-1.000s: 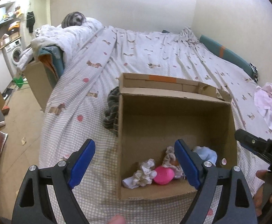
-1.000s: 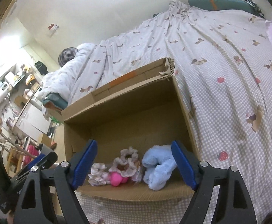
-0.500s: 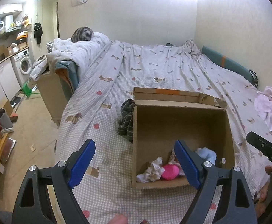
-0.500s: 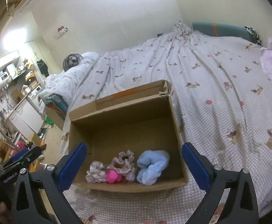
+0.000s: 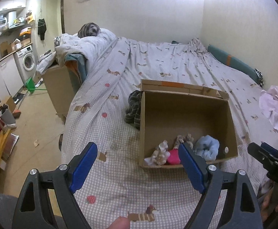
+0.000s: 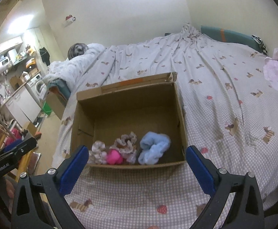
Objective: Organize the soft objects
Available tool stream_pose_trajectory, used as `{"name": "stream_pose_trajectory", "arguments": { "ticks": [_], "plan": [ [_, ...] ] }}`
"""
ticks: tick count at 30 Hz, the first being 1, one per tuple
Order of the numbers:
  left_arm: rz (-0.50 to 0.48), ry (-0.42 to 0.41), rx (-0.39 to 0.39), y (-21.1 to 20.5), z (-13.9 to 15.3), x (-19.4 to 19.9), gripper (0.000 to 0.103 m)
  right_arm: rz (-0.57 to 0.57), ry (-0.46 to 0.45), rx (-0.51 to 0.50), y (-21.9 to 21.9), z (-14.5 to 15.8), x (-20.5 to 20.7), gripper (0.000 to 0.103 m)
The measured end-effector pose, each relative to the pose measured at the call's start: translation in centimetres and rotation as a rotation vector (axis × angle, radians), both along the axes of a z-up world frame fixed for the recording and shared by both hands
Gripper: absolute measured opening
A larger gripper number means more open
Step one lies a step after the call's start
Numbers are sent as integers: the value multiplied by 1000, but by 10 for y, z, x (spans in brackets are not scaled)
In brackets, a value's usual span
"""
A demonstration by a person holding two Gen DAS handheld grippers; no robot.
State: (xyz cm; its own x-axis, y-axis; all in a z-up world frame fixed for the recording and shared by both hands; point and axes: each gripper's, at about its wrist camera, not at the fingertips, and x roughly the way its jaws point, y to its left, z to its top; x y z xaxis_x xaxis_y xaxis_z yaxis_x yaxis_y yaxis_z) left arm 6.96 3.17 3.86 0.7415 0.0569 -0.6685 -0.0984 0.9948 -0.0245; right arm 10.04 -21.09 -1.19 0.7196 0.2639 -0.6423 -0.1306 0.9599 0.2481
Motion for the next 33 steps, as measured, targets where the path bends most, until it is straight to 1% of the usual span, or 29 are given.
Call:
{"name": "stream_pose_trajectory", "arguments": {
  "ticks": [3, 7, 9, 11, 13, 17, 20, 21, 26, 33],
  "plan": [
    [5, -3, 34, -4, -5, -7, 85, 6, 0, -32, 4, -3, -3, 103],
    [-1, 6, 91, -11, -12, -4, 85, 14, -13, -84, 11, -8, -6, 103],
    [14, 6, 98, -11, -13, -3, 85, 17, -9, -97, 13, -10, -6, 103],
    [14, 8, 85, -10, -14, -2, 85, 16, -8, -106, 14, -11, -5, 103],
    [-6, 16, 69, -12, -15, -2, 85, 13, -10, -115, 15, -11, -4, 103],
    [-26, 19, 82, -15, -18, -1, 86, 7, -4, -124, 14, -13, -3, 103],
    [-31, 19, 60, -14, -18, 0, 96, 5, -3, -120, 14, -13, -3, 103],
    [-32, 16, 53, -14, -18, -1, 97, 4, -3, -118, 14, -13, -3, 103],
    [-36, 4, 37, -13, -16, -2, 99, 5, -2, -119, 14, -14, -2, 103],
    [-46, 4, 30, -13, -15, -2, 99, 3, 3, -134, 15, -16, -1, 103]
  ]
}}
